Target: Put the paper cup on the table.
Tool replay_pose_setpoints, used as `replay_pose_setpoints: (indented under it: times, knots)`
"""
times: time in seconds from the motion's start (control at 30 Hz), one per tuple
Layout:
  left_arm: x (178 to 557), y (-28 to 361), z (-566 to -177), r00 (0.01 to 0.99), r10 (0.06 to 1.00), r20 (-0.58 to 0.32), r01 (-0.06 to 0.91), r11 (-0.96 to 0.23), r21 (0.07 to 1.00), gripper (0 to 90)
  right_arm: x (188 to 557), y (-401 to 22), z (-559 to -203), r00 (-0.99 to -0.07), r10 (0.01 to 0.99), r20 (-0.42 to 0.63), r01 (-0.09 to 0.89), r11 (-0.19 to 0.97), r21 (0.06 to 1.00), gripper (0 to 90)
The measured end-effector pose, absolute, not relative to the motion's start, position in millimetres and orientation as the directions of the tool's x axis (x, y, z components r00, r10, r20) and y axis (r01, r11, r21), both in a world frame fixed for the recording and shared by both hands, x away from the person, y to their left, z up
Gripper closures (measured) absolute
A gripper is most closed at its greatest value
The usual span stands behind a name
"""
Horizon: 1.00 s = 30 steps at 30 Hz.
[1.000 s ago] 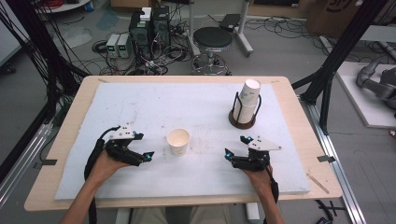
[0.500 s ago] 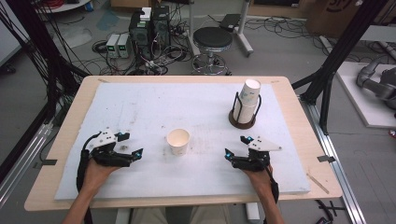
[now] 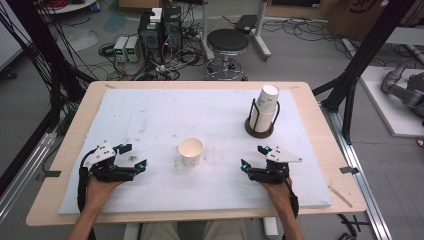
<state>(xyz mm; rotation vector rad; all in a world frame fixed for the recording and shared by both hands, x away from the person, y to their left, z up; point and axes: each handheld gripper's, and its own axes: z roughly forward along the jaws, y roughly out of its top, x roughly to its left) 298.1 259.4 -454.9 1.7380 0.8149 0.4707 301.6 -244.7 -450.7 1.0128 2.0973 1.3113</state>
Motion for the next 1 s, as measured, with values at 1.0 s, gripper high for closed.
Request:
replay_pose_setpoints:
  times: [1.0]
  knots:
    - [295.0,264.7,-456.3,0.665,0.738,-0.112,0.270,-0.098,0.958,13.7,300.4,-246.9,-451.1,-0.617,0.787,0.006,0.331,0.253,0.909,19.0]
